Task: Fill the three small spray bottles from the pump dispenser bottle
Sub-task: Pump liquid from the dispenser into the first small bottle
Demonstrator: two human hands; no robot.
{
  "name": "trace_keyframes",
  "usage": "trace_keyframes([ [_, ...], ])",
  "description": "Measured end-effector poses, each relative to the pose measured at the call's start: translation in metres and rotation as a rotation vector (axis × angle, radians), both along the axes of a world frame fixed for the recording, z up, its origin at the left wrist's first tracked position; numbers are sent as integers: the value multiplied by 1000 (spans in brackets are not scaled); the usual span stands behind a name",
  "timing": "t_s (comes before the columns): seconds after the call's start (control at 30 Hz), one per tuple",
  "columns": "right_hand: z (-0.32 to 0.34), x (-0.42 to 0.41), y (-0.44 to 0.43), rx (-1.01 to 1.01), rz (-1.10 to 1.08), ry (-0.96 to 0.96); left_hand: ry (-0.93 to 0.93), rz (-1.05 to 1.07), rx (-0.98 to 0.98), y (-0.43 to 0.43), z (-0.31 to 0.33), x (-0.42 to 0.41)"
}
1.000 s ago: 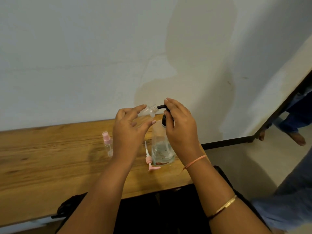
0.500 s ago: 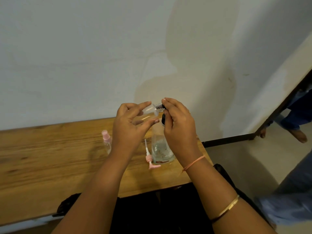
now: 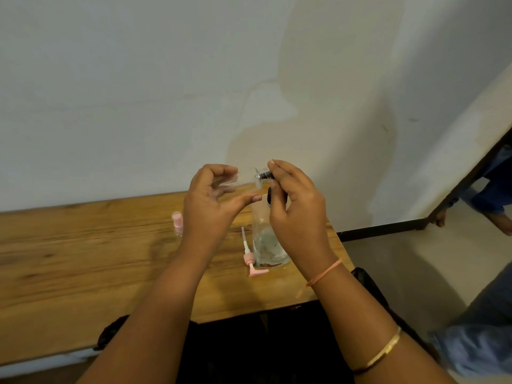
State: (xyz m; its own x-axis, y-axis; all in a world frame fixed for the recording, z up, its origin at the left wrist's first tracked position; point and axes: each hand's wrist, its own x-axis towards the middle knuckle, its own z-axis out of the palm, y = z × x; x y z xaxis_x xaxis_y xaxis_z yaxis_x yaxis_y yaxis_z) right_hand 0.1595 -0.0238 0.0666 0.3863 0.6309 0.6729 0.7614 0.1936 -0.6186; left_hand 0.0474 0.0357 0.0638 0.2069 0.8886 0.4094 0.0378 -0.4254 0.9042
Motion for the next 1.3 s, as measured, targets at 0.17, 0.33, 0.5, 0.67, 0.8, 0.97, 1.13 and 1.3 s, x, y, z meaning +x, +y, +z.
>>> trace_keyframes([
  [0.17, 18, 4, 2, -56, 114, 577, -18, -27, 1, 0, 2, -1],
  [0.33, 21, 9, 12, -79, 163, 852, -26, -47, -60, 2, 1, 5],
  [0.5, 14, 9, 14, -151, 163, 929, 5, -50, -67, 6, -1, 7],
  [0.67, 19, 6, 14, -182, 168, 935, 34, -46, -84, 6, -3, 6],
  [0.8, 21, 8, 7, -211, 158, 975, 29, -40, -48, 3, 1, 6],
  [0.97, 26, 8, 9, -252, 143, 1019, 41, -28, -37, 4, 2, 8],
  [1.13, 23, 12, 11, -281, 166, 998, 45, -63, -56, 6, -1, 5],
  [1.3, 22, 15, 12, -309, 189, 962, 91, -102, -18, 8, 1, 3],
])
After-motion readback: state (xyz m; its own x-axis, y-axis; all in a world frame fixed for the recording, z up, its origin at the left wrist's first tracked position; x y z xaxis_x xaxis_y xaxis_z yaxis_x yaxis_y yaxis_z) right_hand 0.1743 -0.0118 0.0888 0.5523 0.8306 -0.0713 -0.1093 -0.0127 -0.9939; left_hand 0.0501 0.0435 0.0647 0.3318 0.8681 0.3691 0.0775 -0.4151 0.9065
